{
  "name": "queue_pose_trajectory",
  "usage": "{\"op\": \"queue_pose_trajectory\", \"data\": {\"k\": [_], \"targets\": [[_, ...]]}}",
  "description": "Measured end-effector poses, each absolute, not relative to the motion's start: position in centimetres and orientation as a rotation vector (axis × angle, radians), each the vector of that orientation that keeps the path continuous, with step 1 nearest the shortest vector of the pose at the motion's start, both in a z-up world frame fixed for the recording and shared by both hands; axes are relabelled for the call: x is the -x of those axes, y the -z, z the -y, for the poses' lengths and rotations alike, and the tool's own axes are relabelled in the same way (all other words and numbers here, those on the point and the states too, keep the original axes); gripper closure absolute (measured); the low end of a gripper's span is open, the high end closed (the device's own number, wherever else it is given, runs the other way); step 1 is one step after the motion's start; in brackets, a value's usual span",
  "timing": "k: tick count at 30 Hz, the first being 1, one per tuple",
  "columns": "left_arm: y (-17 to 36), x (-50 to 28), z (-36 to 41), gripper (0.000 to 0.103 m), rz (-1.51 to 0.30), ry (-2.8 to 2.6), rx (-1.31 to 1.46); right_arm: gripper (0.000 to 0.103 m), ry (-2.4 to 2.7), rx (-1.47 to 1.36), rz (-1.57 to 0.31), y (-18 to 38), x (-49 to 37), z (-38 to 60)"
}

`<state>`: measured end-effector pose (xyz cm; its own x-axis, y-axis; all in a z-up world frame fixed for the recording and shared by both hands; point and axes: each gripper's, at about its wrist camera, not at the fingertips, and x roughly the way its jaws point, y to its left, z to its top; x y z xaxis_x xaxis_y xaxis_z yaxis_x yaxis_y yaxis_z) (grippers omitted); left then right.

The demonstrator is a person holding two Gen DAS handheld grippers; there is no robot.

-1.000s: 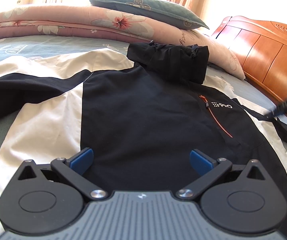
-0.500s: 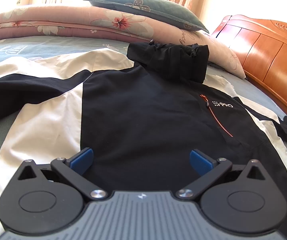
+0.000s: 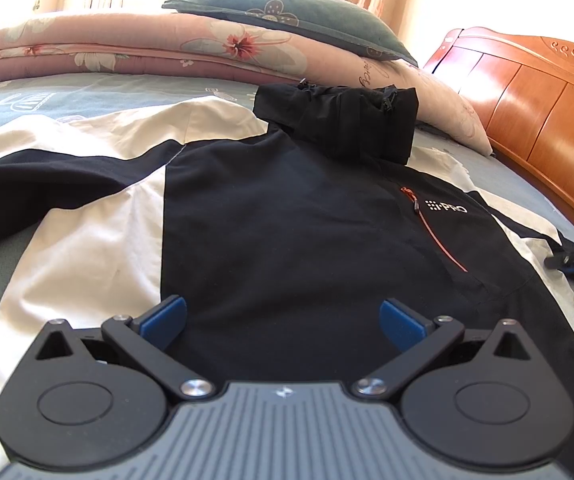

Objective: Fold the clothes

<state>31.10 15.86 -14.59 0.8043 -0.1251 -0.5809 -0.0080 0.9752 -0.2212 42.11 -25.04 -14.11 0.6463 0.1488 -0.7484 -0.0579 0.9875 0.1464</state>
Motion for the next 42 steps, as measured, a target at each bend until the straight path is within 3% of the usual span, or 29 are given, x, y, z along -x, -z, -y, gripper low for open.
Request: {"op": "queue_pose_trajectory", "data": {"k": [9, 13, 18, 23, 29, 32, 38, 42], "targets": [[14.6, -31.1, -15.7, 0.001, -0.636, 0.061, 0.214, 0.062, -0.066, -0.254, -0.783, 13.1, -42.1, 25.1], [14.6, -31.1, -15.9, 0.001, -0.634, 0.064, 0.222, 0.063, 0.004, -0.231, -0.879, 14.7, -43.9, 25.0], [14.6, -31.2, -15.7, 0.001, -0.638, 0.06, 0.213, 0.058, 0.037, -0.187, -0.87, 13.4, -41.9, 25.3], [14.7, -31.1, -15.7, 0.001, -0.638, 0.059, 0.208, 0.056, -0.061, -0.202, -0.673, 9.8, -41.9, 25.1], [14.6, -31.1, -15.6, 0.001, -0.639, 0.058, 0.207, 0.055, -0.118, -0.272, -0.809, 13.1, -45.0, 24.1], [14.6, -31.1, -15.6, 0.001, -0.638, 0.058, 0.207, 0.054, -0.133, -0.202, -0.777, 15.2, -42.6, 23.4], [14.7, -31.1, -15.6, 0.001, -0.639, 0.058, 0.205, 0.049, -0.158, -0.136, -0.847, 13.0, -41.2, 23.7], [14.7, -31.1, -15.5, 0.001, -0.64, 0.058, 0.2, 0.043, -0.139, -0.132, -0.743, 11.0, -41.7, 24.8]]}}
